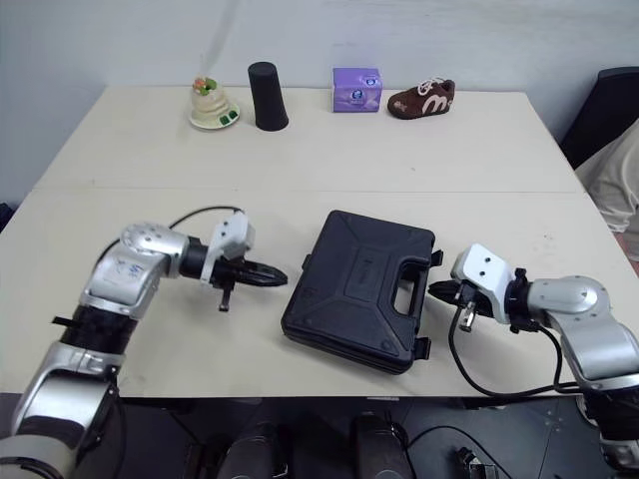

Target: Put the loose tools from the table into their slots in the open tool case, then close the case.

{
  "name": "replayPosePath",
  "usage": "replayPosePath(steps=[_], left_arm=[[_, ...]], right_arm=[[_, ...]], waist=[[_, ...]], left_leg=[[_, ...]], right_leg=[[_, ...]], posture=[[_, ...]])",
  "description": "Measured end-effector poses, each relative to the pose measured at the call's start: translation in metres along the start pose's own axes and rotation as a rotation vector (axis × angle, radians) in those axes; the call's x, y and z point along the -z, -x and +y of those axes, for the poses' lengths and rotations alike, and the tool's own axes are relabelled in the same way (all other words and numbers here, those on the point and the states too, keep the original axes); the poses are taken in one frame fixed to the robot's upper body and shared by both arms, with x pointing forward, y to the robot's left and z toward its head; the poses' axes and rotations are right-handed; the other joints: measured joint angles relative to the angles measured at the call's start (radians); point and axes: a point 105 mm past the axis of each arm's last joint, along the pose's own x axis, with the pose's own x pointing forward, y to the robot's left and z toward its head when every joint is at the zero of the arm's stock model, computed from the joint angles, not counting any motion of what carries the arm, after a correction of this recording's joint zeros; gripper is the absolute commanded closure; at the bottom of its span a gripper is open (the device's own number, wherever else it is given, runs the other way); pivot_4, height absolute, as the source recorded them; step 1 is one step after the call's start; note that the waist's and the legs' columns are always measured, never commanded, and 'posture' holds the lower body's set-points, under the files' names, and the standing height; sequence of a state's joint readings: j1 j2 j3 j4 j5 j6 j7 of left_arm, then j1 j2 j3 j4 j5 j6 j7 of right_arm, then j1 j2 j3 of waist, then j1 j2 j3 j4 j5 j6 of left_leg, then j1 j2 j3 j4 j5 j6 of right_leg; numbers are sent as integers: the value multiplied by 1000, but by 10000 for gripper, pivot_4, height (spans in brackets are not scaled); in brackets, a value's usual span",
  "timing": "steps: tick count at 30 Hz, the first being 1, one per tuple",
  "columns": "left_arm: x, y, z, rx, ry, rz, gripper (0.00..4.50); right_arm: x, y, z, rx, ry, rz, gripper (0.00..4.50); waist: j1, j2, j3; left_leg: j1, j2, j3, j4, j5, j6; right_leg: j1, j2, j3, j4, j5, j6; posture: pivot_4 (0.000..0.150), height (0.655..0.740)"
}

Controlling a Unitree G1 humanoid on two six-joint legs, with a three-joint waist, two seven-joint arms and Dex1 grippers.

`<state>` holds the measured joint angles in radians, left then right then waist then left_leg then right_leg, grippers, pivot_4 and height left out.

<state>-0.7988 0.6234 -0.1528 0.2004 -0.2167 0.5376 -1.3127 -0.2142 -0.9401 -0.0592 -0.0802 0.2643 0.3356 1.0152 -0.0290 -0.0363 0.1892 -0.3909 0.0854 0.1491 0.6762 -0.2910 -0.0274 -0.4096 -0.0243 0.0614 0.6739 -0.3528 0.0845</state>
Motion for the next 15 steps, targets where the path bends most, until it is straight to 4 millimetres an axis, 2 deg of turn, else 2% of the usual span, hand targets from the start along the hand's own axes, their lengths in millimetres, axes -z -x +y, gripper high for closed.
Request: replayPosePath(steps=[2,3,5,7,12,15], left_arm=[[-31,-1,2,24,-41,-82,44768],[-45,-8,3,39,-52,-125,44768],[-70,-31,10,44,-42,-203,44768],[-84,-59,13,51,-27,-236,44768],[-82,-120,18,39,-8,-174,44768],[-77,-152,10,71,-24,-108,44768]], right_arm=[[-2,5,-10,63,-5,1,45000],[-2,6,-15,91,-7,4,45000],[-3,2,-22,136,-22,2,45000],[-5,-4,-26,161,-46,-15,45000],[-3,-15,-31,189,-115,-17,45000],[-6,-20,-30,184,-128,-30,45000]], waist=[[0,0,0],[1,0,0],[4,0,0],[2,0,0],[-6,1,0],[-6,1,0]], left_leg=[[0,-1,0,1,0,1],[0,-1,0,2,0,1],[0,-1,0,4,-1,1],[0,-1,0,4,-1,2],[0,-1,1,1,-1,1],[0,-1,2,0,0,1]], right_leg=[[1,0,0,0,0,0],[1,-1,0,0,0,1],[2,-1,-2,0,0,1],[2,-1,0,0,0,2],[-1,1,2,0,0,2],[-2,1,3,0,0,2]], posture=[[1500,7296],[1500,7296],[1500,7296],[1500,7296],[1500,7296],[1500,7296]])
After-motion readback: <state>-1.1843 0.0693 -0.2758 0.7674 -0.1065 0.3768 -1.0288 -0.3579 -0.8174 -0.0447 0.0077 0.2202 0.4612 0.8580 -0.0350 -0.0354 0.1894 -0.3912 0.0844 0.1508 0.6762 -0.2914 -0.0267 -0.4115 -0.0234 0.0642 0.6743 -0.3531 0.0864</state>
